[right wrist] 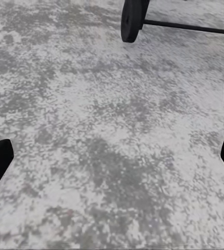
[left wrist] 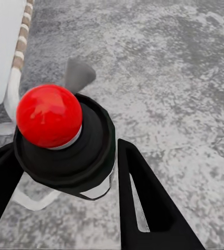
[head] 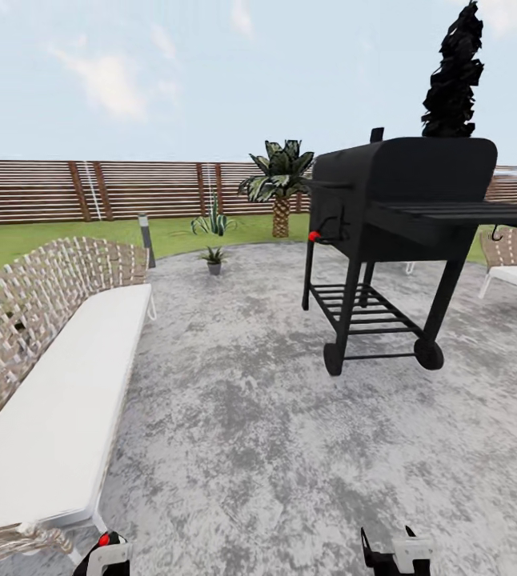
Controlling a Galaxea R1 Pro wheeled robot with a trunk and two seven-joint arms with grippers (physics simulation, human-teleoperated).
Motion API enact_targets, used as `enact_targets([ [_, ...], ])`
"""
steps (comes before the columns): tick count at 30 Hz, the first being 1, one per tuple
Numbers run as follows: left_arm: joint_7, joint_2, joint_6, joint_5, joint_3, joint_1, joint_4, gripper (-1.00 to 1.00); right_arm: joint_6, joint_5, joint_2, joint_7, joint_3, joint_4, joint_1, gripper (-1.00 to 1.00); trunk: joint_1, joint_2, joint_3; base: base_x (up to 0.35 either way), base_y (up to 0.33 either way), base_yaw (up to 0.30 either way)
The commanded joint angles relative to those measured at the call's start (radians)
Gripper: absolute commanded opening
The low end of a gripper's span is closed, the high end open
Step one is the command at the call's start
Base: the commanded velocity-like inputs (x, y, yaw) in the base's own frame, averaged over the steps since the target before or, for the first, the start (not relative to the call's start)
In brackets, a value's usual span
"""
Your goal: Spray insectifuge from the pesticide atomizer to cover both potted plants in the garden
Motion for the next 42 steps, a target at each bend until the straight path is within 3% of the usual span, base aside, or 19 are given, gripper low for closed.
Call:
enact_targets([
  [1,-0.002,0.0,-0.003,0.005,0.0,0.0,0.001,-1.0,-0.001,0.01,0.0,-0.009,0.001,0.001,0.0,1.0,0.0,0.0,-0.001,0.34,0.0,0.004],
  [18,-0.002,0.0,-0.003,0.005,0.0,-0.001,0.001,-1.0,0.0,0.009,0.0,-0.011,-0.002,-0.001,0.0,1.0,0.0,0.0,-0.001,0.34,0.0,0.007],
  [35,-0.002,0.0,-0.003,0.005,0.0,-0.001,0.001,-1.0,0.0,0.01,0.0,-0.011,-0.002,0.0,0.0,1.0,0.0,0.0,0.002,0.339,0.0,0.199],
  [42,-0.002,0.0,-0.003,0.005,0.0,0.0,0.001,-1.0,0.0,0.01,0.0,-0.011,-0.002,0.0,0.0,1.0,0.0,0.0,0.002,0.34,-0.051,0.036],
])
